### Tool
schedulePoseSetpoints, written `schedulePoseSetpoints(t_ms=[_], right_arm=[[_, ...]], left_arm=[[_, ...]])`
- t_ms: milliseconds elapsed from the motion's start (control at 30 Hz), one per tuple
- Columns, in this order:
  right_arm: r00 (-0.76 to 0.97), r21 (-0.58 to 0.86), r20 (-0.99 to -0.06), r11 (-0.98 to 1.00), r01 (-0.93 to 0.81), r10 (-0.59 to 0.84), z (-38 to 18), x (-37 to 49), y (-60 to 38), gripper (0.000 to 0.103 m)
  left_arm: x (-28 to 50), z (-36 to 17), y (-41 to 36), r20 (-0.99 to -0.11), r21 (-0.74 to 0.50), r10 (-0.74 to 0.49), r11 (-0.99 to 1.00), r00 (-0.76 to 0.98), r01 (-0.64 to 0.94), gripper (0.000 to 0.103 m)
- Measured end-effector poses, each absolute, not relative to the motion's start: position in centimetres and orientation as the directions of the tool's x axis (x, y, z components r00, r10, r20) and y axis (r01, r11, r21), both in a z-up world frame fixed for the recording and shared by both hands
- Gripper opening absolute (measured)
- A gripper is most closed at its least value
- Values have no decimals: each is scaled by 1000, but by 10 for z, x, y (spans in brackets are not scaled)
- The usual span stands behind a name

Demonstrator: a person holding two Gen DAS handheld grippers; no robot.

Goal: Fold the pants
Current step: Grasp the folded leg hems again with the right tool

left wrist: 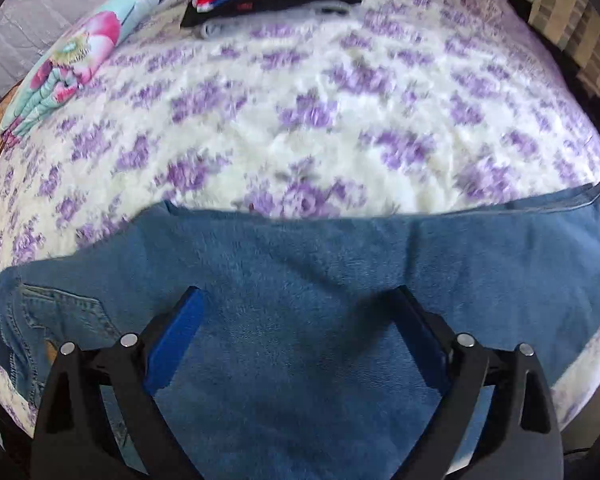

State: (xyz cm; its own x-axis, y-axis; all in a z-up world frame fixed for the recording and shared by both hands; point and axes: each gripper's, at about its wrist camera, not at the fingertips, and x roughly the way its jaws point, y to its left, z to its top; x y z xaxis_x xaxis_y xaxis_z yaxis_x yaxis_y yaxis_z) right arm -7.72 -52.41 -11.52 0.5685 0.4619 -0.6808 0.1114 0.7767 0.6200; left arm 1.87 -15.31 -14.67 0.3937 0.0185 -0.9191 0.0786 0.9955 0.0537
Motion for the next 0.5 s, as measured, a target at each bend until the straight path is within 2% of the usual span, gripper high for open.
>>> schedulePoseSetpoints(t_ms=[33, 167, 267, 500], right_arm=[[572, 618, -682, 777, 117, 456, -115, -80, -529, 62], [594, 615, -681, 775, 148, 427, -111, -96, -552, 63], [588, 613, -694, 769, 182, 415, -119, -105, -565, 63], [577, 694, -658, 686, 217, 483, -152, -91, -574, 63]], left_arm=[[19, -152, -148, -917, 19, 0, 999, 398, 45, 99], [20, -144, -147, -923, 14, 10, 1000, 384, 8, 99], [14, -128, -140, -913, -38, -20, 999, 408, -37, 98], [8, -120, -131, -923, -35, -3, 996, 385, -78, 98]])
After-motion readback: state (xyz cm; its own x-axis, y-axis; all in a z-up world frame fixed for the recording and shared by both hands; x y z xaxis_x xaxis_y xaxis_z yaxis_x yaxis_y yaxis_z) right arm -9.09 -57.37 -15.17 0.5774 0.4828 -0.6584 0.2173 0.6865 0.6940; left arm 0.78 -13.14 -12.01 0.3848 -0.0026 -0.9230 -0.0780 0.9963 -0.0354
